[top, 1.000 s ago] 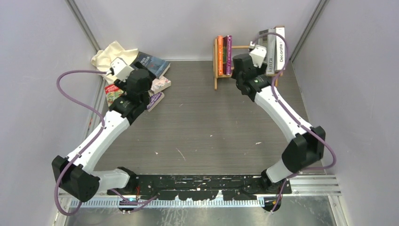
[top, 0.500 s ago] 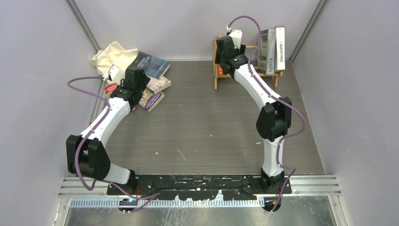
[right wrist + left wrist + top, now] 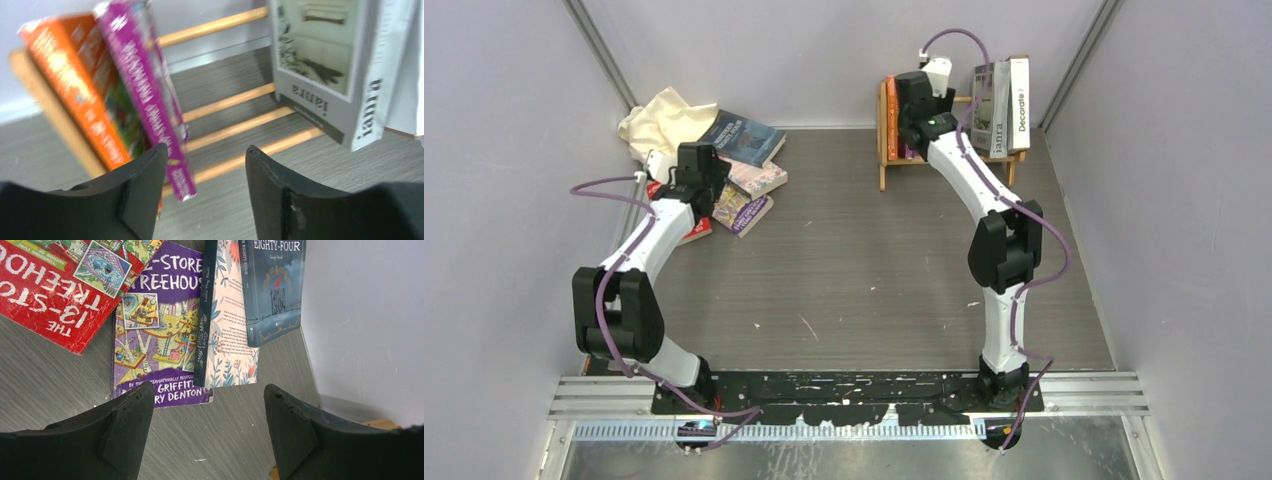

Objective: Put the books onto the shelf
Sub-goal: Move the shelf to the center of the board.

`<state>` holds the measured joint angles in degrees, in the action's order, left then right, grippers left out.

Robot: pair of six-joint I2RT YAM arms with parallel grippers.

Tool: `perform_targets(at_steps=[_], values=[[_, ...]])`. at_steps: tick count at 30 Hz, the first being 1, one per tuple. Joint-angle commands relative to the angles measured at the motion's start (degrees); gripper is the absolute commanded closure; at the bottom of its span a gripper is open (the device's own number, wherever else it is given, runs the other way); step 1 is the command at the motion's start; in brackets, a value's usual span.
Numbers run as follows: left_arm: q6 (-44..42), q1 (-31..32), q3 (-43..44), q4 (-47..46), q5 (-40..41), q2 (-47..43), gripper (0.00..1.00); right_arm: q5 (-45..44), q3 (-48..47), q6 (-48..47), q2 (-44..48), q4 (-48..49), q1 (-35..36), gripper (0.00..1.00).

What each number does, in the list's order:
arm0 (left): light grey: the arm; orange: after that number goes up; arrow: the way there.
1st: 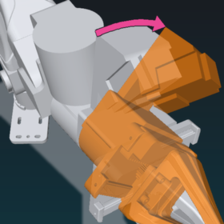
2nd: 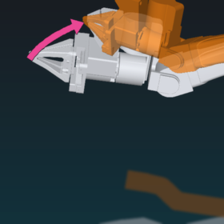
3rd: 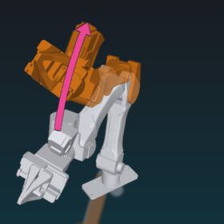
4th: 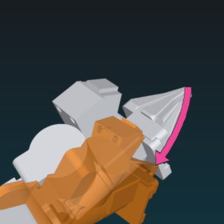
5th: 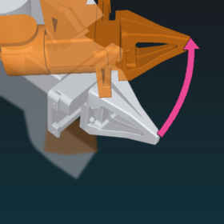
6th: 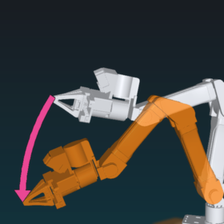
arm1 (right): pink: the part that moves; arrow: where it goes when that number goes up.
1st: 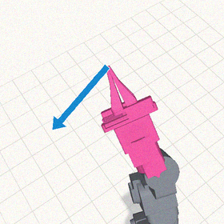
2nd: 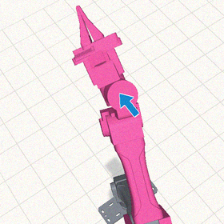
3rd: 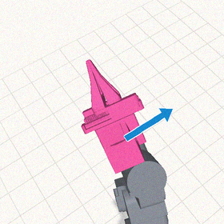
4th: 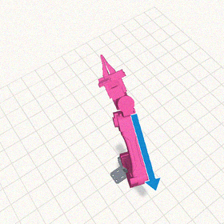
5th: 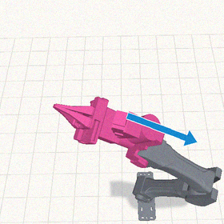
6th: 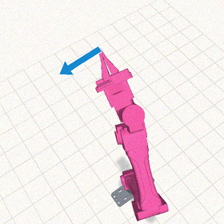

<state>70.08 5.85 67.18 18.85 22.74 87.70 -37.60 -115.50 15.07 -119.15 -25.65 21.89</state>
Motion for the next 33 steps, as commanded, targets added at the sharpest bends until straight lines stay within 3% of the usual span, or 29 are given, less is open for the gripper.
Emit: perform_targets(at_steps=[1,7,12,19,33], values=[[1.9,-1.1,-0.1,-4.4,-1.5,1.2,0.2,-6.3,-1.0,4.6,5.5,6.2,-4.5,0.43],[1.7,-1.4,0.5,-5.3,-1.7,3.5,0.22,-5.3,-8.7,8.1,-0.8,3.6,-8.5,0.64],[2.1,-1.8,1.0,-6.0,-1.4,5.2,0.24,-0.7,-16.4,10.4,-7.9,0.8,-10.8,0.72],[3.5,-2.8,2.6,-7.7,-0.8,8.3,0.26,3.1,-25.9,12.0,-17.1,-0.8,-11.4,0.76],[5.5,-3.6,8.5,-9.4,-2.7,15.3,0.26,9.2,-33.7,15.7,-27.3,-1.3,-12.2,0.81]])
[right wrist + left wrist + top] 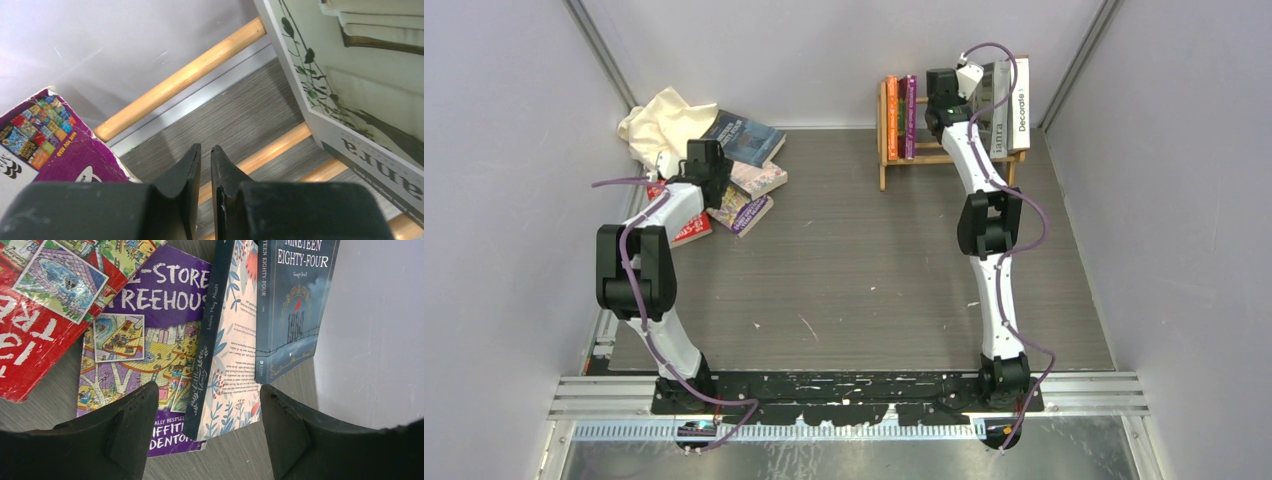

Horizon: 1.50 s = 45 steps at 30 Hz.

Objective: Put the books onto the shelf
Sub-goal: Move the shelf to the center of the board.

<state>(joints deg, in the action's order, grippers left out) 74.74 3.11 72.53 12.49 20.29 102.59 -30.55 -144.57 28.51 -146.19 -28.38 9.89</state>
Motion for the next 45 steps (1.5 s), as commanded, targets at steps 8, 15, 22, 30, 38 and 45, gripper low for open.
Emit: perform_targets(at_steps=[8,15,22,30,38,45], values=[[1.5,-1.3,2.8,-4.4,-0.8,0.3,0.26,4.4,-6.8,4.2,-3.7,1.0,1.1,0.82],[2.0,-1.4,2.4,-5.0,-1.4,-0.3,0.26,4.9,-7.4,6.0,-5.1,0.9,2.6,0.82],[1.6,-1.5,2.3,-4.9,-1.5,-1.2,0.27,4.5,-6.4,7.9,-5.1,0.9,4.0,0.83],[1.0,-1.4,1.4,-4.4,-1.2,-3.3,0.27,5.0,-3.3,10.2,-4.1,1.7,5.1,0.83],[-0.2,-1.4,0.2,-3.6,-0.3,-5.7,0.27,6.9,-2.9,12.1,-4.2,2.1,6.1,0.82],[-0.9,-1.5,-1.0,-3.3,0.4,-8.0,0.27,7.3,-2.8,13.0,-4.1,2.2,7.2,0.83]])
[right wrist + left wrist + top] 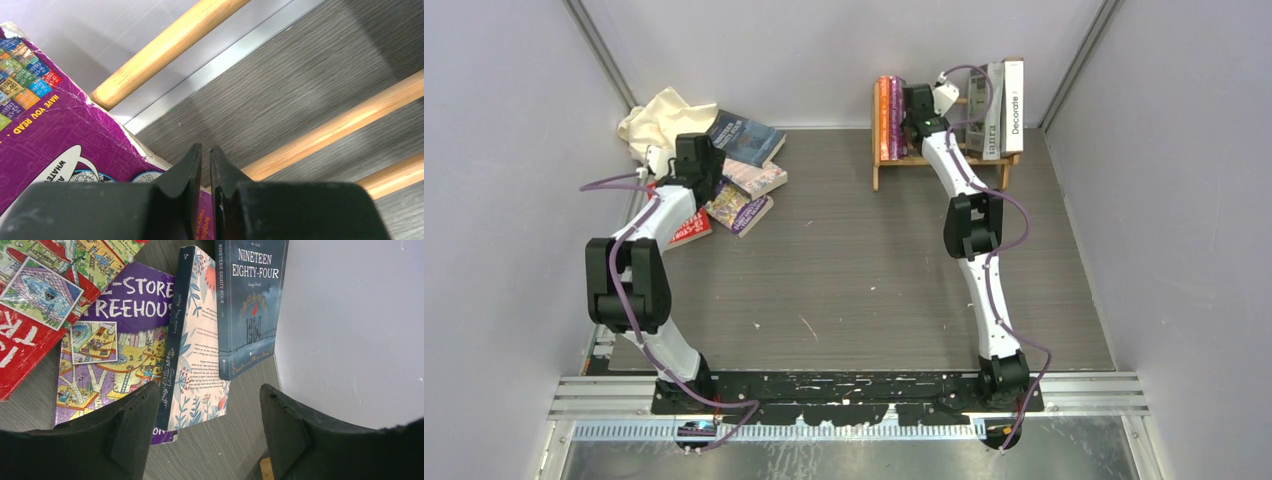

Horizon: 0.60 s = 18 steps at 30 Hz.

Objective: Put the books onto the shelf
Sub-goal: Move the shelf to the center of the board.

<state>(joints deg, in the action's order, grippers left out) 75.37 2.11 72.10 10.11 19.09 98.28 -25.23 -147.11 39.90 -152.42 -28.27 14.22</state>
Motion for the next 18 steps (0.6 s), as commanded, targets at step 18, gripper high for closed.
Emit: perform_targets(at_steps=[18], values=[[-2.8,-1.1,-2.0,0.5,1.6,-7.7,0.27,1.0,-0.9,3.7,2.3,2.8,5.9,0.83]])
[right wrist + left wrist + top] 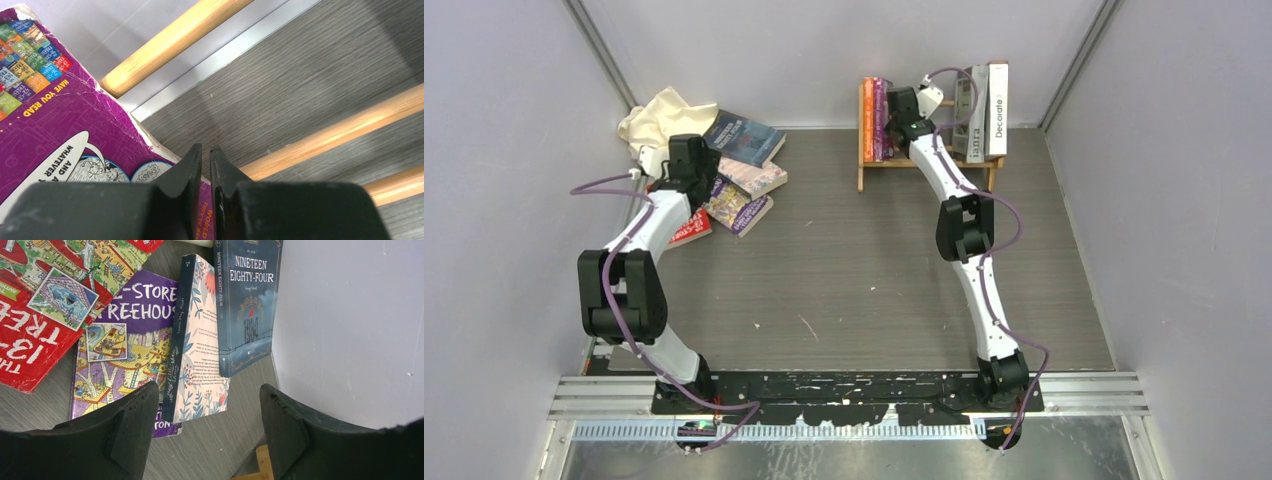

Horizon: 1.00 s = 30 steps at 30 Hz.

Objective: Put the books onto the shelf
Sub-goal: Move the shelf to the center of the board.

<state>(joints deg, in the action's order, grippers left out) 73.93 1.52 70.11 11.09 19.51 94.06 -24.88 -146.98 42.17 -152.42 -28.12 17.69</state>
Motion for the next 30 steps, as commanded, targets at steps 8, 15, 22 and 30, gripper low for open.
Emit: perform_targets(at_steps=[8,15,22,30], values=[[-2.2,-0.9,-1.2,0.2,1.1,-5.7,0.27,0.3,-1.1,2.4,2.3,3.1,3.8,0.83],[-2.7,-1.0,-2.0,1.2,1.0,-8.1,0.27,0.3,-1.1,3.0,2.5,3.2,5.2,0.83],[-3.0,-1.2,-3.4,2.3,1.1,-10.6,0.27,0.2,-0.7,3.3,2.8,3.5,6.2,0.83],[-2.7,-1.3,-4.8,3.2,1.3,-13.0,0.26,-2.2,5.3,1.5,8.2,6.1,6.3,0.73]])
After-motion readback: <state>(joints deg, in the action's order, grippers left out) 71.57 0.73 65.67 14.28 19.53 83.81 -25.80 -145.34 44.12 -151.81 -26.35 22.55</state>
